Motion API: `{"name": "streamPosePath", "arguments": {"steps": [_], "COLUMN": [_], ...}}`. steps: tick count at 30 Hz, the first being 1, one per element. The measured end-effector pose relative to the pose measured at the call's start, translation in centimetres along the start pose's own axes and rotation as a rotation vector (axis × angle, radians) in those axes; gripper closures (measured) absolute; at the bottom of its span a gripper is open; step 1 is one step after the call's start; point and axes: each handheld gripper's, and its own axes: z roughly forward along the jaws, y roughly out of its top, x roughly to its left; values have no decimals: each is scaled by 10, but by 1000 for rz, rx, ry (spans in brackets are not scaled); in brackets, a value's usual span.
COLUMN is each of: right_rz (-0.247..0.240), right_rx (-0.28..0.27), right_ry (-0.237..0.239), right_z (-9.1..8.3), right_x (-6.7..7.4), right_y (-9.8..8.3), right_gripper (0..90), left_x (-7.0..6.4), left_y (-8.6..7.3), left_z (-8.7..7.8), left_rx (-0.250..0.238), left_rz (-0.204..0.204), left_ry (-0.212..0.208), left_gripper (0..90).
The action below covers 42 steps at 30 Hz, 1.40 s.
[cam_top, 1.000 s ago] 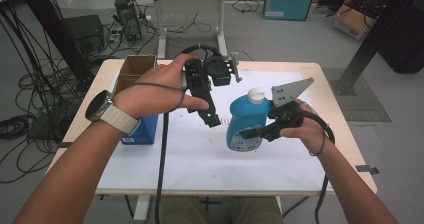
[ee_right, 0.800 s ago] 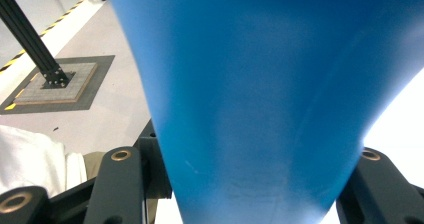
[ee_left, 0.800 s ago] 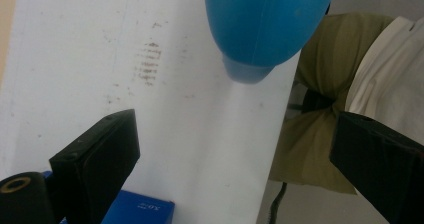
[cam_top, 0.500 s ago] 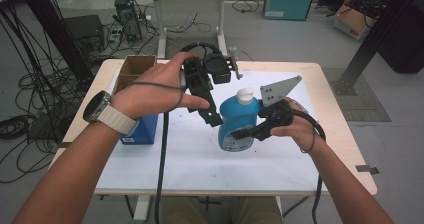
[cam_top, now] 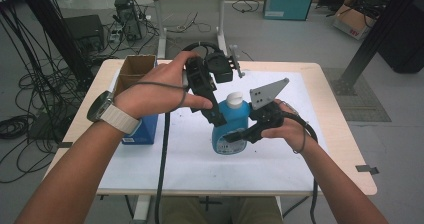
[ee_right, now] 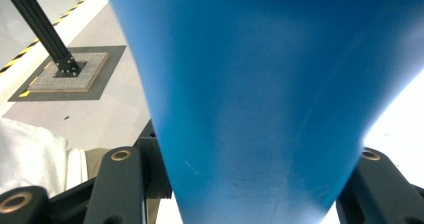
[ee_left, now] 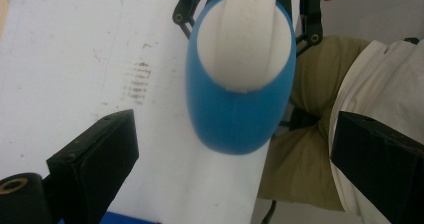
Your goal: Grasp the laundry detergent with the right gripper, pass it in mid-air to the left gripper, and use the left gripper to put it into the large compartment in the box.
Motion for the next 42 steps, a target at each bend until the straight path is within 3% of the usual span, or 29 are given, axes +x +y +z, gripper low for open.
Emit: {"name": "streamPosePath", "arguments": {"steps": [13,42], "right_rz": [7,19], "right_rx": [7,-1], "right_ry": [14,13], "right_z": [6,5], "right_x": [0,-1], "right_y": [-1,-4], "right_gripper": [441,441], "left_x": [0,0], "left_y": [3,4], "left_z": [8,9], "left_rx": [-14,-26], "left_rz": [15,21], "left_ry": [9,-3], "left_gripper": [61,65]}}
